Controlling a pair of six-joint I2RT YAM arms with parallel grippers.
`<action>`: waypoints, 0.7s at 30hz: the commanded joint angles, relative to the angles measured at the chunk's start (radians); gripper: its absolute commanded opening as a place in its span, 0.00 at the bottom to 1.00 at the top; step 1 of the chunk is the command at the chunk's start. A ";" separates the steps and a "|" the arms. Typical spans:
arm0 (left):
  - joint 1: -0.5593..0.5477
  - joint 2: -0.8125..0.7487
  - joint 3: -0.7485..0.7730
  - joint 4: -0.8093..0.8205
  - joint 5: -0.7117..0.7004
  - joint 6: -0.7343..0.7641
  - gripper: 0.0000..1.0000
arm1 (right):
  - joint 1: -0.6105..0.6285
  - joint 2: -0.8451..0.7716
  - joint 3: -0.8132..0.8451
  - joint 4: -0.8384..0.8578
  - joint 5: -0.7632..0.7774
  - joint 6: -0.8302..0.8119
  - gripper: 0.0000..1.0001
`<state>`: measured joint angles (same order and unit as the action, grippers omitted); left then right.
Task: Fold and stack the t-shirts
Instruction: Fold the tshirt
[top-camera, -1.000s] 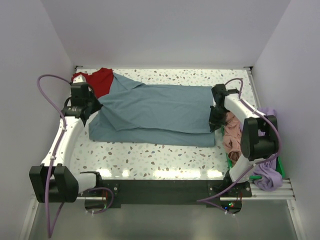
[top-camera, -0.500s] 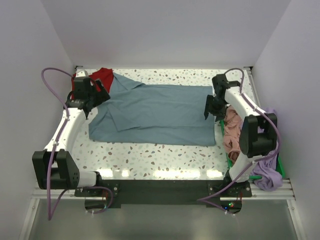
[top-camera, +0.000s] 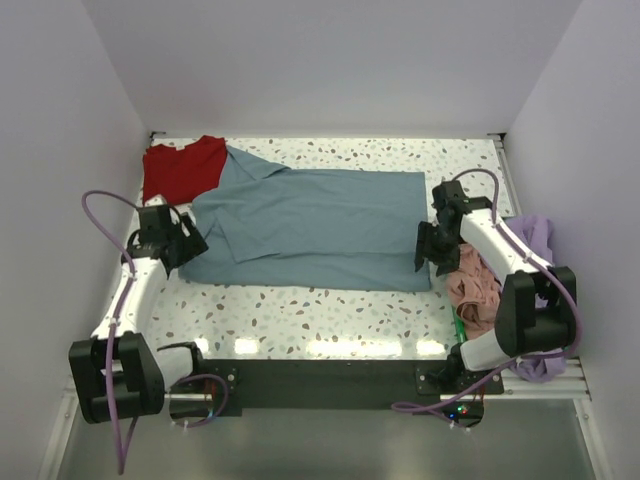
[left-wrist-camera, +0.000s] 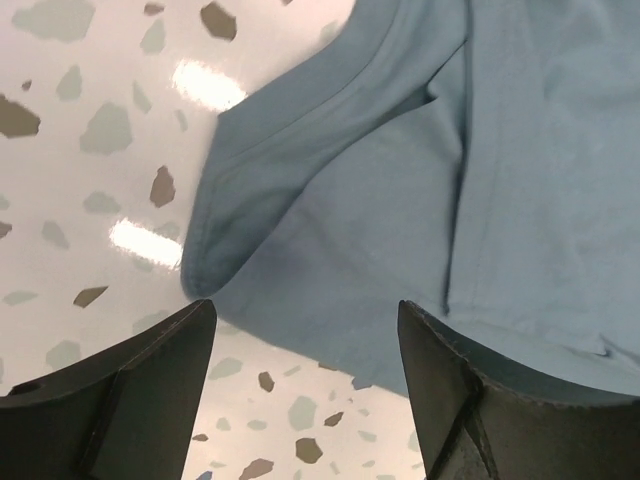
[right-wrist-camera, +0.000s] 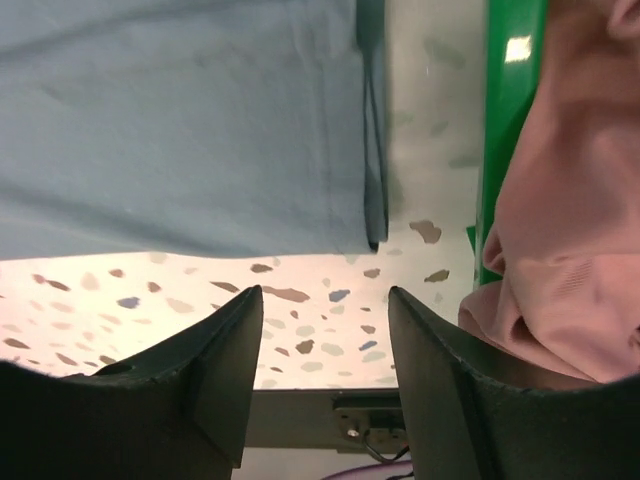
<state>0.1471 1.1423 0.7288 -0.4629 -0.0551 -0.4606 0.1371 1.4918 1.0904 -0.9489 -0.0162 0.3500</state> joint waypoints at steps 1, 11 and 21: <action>0.029 -0.035 -0.034 0.004 0.014 0.047 0.77 | 0.002 -0.030 -0.056 0.051 -0.025 0.006 0.56; 0.042 0.059 -0.051 0.010 0.051 0.042 0.73 | 0.002 0.005 -0.124 0.110 -0.005 0.010 0.51; 0.045 0.114 -0.074 0.038 0.024 0.013 0.64 | 0.006 0.074 -0.158 0.164 -0.004 0.015 0.49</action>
<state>0.1822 1.2312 0.6624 -0.4625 -0.0227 -0.4450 0.1375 1.5539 0.9390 -0.8261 -0.0204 0.3569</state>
